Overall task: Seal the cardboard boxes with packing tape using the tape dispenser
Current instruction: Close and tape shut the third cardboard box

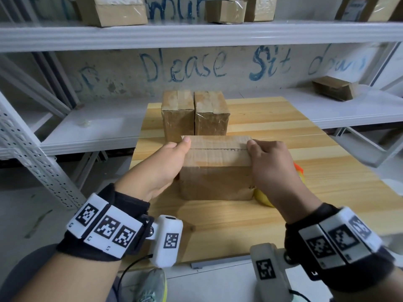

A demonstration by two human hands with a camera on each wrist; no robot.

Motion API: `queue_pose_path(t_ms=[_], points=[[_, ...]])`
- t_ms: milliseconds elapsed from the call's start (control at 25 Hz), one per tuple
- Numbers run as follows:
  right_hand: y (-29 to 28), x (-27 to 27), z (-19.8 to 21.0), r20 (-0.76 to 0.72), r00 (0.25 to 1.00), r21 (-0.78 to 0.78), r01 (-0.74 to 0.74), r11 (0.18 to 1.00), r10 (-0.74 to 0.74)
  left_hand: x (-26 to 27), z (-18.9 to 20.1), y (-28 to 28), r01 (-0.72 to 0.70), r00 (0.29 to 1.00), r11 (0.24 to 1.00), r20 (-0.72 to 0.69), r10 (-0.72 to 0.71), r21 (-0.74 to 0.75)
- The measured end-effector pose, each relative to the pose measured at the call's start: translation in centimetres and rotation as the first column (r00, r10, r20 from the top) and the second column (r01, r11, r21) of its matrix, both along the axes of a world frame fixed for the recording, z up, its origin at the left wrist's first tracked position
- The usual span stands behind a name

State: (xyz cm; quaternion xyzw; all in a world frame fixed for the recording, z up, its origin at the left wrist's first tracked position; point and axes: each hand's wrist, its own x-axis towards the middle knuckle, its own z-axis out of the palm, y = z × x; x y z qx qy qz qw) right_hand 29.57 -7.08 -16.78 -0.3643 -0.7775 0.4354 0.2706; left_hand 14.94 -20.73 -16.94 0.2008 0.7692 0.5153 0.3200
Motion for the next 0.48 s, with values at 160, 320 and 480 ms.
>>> queue_pose_path(t_ms=[160, 320, 480], points=[[0.3, 0.7, 0.2, 0.016, 0.998, 0.053, -0.058, 0.997, 0.057, 0.4, -0.8, 0.5, -0.079, 0.996, 0.996, -0.044, 0.081, 0.048], [1.4, 2.3, 0.3, -0.004, 0.977, -0.060, -0.211, 0.976, 0.212, 1.1, 0.3, 0.3, -0.058, 0.997, 0.998, -0.046, 0.057, -0.016], [3.7, 3.7, 1.9, 0.110, 0.989, 0.110, -0.109, 0.988, 0.097, 1.0, 0.4, 0.1, -0.089, 0.992, 0.996, -0.094, 0.087, -0.013]])
